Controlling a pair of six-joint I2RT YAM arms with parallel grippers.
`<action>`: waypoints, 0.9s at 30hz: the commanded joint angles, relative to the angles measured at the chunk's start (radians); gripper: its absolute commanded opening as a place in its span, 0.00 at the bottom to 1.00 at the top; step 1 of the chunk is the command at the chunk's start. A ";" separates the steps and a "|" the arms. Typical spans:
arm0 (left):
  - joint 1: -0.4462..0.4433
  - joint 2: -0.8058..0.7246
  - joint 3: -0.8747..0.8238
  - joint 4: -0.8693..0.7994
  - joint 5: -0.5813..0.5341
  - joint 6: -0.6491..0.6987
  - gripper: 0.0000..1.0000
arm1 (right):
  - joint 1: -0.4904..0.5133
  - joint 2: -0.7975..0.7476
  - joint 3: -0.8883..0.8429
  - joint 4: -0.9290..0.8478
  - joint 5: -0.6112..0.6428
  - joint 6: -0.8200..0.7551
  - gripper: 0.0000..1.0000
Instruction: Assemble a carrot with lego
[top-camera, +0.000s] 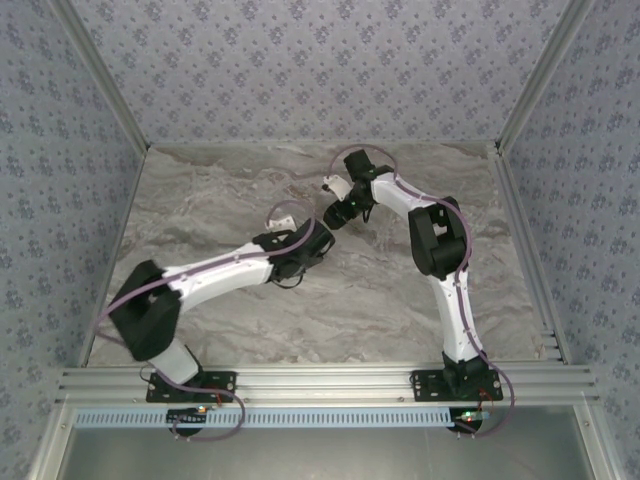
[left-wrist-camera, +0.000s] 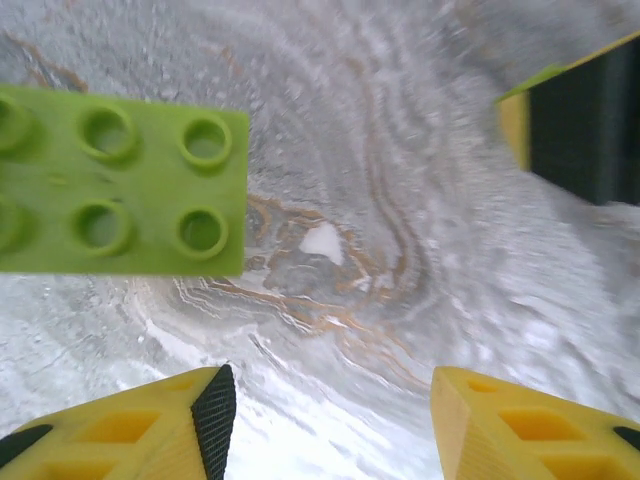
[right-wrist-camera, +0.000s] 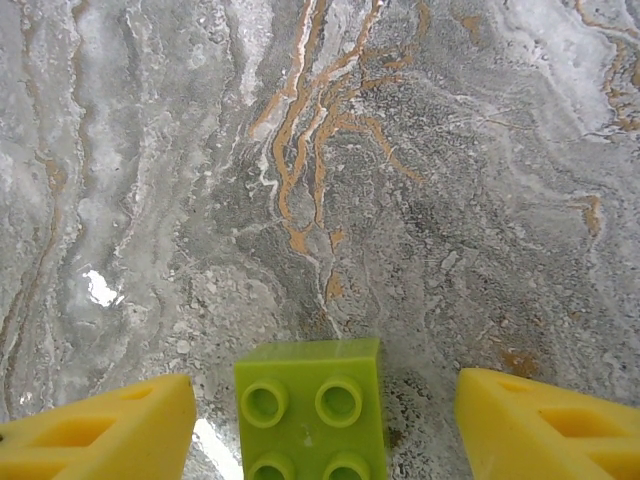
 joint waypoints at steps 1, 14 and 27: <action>-0.010 -0.181 -0.025 -0.019 -0.047 0.085 0.56 | 0.000 0.041 0.023 -0.019 -0.009 -0.019 0.65; 0.084 -0.522 -0.280 0.040 -0.187 0.441 0.68 | 0.008 -0.002 -0.047 0.045 0.025 -0.008 0.65; 0.207 -0.697 -0.382 0.045 -0.148 0.471 0.69 | -0.010 -0.161 -0.294 0.232 0.063 0.132 0.29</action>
